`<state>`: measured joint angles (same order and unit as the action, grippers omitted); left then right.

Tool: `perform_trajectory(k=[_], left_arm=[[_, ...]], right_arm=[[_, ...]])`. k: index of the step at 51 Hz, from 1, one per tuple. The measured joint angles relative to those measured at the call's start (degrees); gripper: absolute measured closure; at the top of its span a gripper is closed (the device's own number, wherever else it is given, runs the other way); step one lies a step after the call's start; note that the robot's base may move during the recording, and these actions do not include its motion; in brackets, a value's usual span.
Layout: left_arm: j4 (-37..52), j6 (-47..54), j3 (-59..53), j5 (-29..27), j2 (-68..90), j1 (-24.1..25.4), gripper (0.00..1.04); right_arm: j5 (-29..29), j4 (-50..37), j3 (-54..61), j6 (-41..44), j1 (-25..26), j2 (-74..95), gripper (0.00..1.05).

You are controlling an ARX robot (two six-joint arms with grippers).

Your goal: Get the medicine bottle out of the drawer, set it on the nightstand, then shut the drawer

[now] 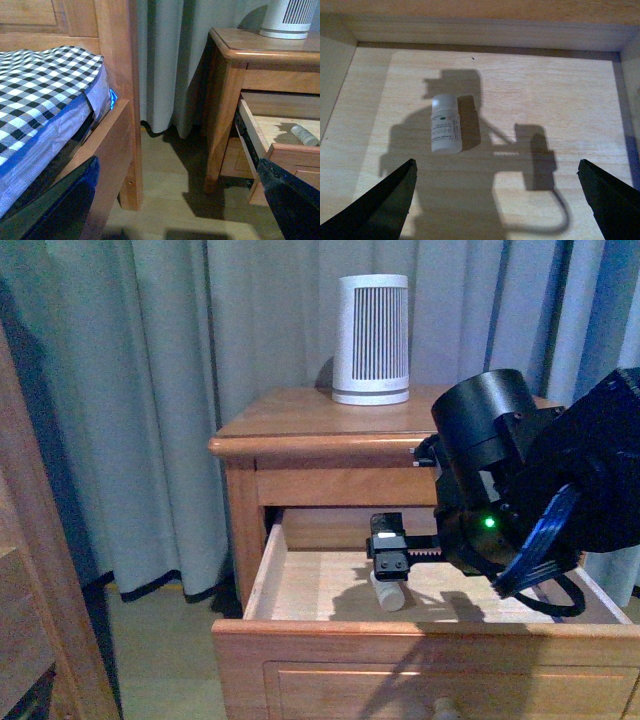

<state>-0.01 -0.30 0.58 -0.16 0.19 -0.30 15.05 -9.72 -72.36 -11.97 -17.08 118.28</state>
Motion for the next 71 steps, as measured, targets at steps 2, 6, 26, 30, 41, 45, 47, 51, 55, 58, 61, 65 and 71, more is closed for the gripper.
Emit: perform_trajectory(k=[2, 6, 26, 30, 41, 45, 47, 51, 55, 58, 61, 65, 71], left_arm=[[0.0, 0.0, 0.0, 0.0, 0.0, 0.0, 0.07], [0.0, 0.0, 0.0, 0.0, 0.0, -0.02, 0.07], [0.0, 0.0, 0.0, 0.0, 0.0, 0.0, 0.07], [0.0, 0.0, 0.0, 0.0, 0.0, 0.0, 0.07], [-0.02, 0.0, 0.0, 0.0, 0.0, 0.0, 0.07], [0.0, 0.0, 0.0, 0.0, 0.0, 0.0, 0.07], [0.0, 0.0, 0.0, 0.0, 0.0, 0.0, 0.07], [0.0, 0.0, 0.0, 0.0, 0.0, 0.0, 0.07], [0.0, 0.0, 0.0, 0.0, 0.0, 0.0, 0.07], [0.0, 0.0, 0.0, 0.0, 0.0, 0.0, 0.07], [0.0, 0.0, 0.0, 0.0, 0.0, 0.0, 0.07], [0.0, 0.0, 0.0, 0.0, 0.0, 0.0, 0.07], [0.0, 0.0, 0.0, 0.0, 0.0, -0.02, 0.07]], right_arm=[[0.44, -0.37, -1.22, 0.22, -0.07, 1.84, 0.07], [0.63, -1.05, -2.95, 0.39, -0.07, 4.31, 0.07], [-0.28, -1.6, -13.4, 0.57, -0.24, 15.98, 0.07], [-0.44, -1.31, -15.15, 0.31, -0.24, 17.46, 0.07], [-0.61, -0.87, -18.78, -0.37, -0.42, 20.81, 0.07], [-0.9, -0.57, -20.0, -0.68, -0.66, 21.94, 0.12], [-1.01, -0.33, -20.59, -0.81, -0.79, 22.51, 0.19], [-1.01, 0.02, -21.27, -0.92, -1.2, 23.32, 0.32], [-1.2, 0.04, -21.66, -1.2, -1.53, 23.5, 0.48], [-1.09, 0.09, -21.73, -1.81, -1.73, 23.54, 0.61], [-1.07, 0.09, -21.73, -1.95, -1.79, 23.54, 0.7], [-0.9, 0.57, -21.75, -2.45, -1.81, 23.5, 0.74], [-0.92, 3.23, -21.46, -4.81, -1.95, 22.21, 0.74]])
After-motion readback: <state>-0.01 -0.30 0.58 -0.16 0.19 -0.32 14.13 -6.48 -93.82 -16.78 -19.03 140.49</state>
